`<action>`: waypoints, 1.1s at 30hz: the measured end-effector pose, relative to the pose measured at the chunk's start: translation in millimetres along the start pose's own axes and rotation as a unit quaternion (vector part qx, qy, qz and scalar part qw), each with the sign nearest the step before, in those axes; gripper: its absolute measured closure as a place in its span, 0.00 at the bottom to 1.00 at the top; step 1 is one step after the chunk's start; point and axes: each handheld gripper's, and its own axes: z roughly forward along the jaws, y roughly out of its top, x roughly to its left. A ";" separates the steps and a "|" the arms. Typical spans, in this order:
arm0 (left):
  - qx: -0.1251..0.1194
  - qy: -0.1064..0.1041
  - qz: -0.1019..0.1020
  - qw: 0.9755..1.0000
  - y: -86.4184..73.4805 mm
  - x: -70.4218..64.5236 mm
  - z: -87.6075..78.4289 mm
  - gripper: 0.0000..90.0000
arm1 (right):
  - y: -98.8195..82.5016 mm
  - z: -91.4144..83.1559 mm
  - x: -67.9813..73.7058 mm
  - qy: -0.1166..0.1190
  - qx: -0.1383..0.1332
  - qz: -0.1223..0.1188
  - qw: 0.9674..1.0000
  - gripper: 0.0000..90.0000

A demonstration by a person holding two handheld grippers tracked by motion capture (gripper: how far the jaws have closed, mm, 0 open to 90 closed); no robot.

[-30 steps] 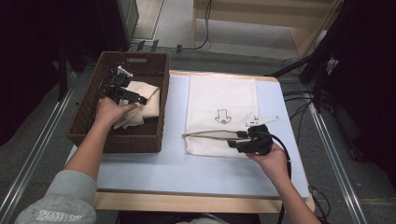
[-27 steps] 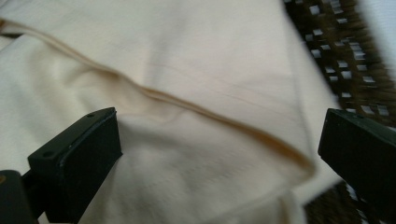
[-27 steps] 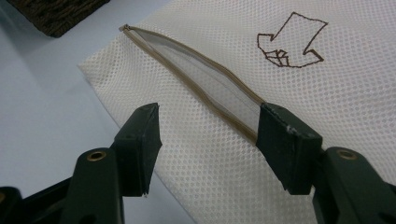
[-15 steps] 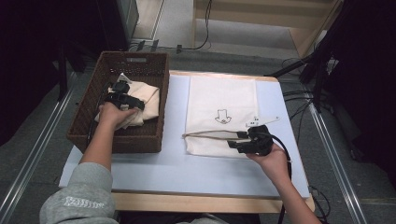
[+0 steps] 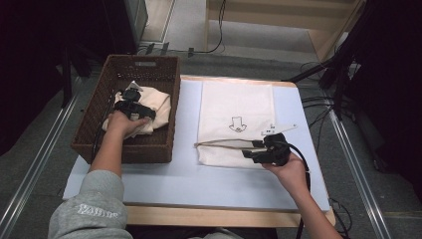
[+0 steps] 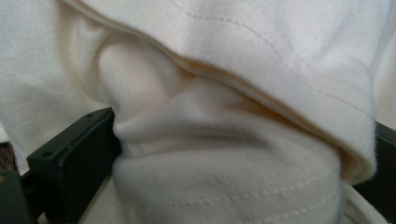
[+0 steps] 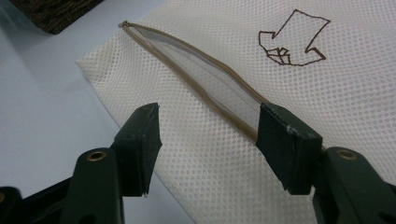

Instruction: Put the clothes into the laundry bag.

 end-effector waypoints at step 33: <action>0.003 -0.044 0.010 0.999 -1.0 -8.9 -13.5 0.58 | -0.2 1.0 0.0 -0.002 0.002 -0.001 1.000 0.45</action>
